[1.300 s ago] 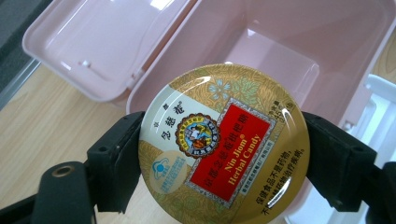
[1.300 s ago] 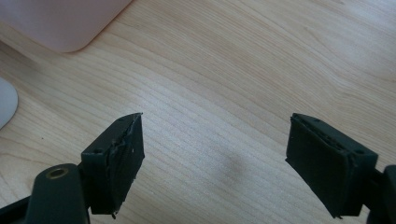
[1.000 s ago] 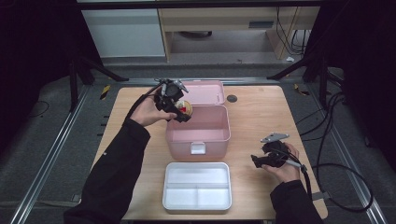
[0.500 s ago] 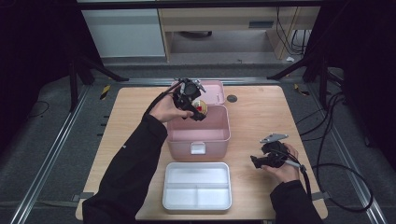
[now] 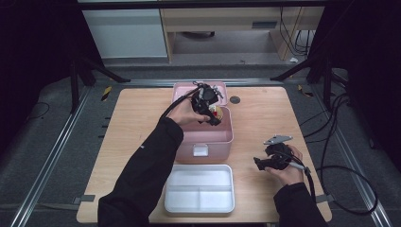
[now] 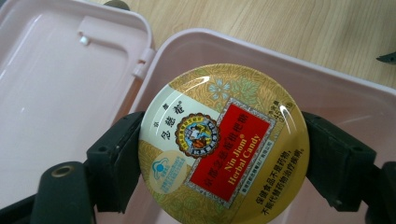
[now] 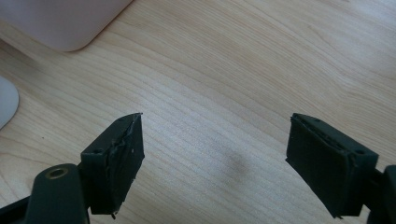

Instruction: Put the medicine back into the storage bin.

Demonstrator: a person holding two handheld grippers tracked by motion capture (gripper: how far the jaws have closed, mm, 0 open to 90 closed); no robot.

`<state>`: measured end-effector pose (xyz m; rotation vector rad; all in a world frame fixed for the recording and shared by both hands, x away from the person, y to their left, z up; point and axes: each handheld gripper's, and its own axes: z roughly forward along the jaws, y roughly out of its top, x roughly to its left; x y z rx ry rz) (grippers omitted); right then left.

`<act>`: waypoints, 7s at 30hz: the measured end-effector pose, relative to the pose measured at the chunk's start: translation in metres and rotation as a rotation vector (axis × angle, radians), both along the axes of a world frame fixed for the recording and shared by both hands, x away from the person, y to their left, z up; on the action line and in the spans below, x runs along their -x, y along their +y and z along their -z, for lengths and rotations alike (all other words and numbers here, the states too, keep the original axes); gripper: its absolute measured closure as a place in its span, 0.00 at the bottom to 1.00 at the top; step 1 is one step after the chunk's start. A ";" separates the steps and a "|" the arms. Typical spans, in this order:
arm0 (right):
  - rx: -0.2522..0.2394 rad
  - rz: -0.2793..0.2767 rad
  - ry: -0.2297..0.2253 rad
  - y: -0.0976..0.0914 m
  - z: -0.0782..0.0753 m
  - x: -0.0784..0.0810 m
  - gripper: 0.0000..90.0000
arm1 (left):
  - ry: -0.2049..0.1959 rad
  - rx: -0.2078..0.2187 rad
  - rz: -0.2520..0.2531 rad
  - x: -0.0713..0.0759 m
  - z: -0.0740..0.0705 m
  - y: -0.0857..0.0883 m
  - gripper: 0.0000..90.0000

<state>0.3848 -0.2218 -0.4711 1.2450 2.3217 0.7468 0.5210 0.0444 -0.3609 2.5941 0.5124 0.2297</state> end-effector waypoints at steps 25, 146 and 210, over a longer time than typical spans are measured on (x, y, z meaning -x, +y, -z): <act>0.001 -0.004 0.005 0.001 0.001 0.000 0.21 | 0.061 -0.082 0.007 -0.011 0.051 -0.023 0.22; 0.068 -0.782 0.180 0.111 0.005 0.048 0.90 | 0.094 -0.080 0.177 0.187 0.113 0.124 0.70; 0.149 -0.969 0.179 0.123 -0.091 0.063 1.00 | 0.063 -0.053 0.296 0.204 0.013 0.136 0.96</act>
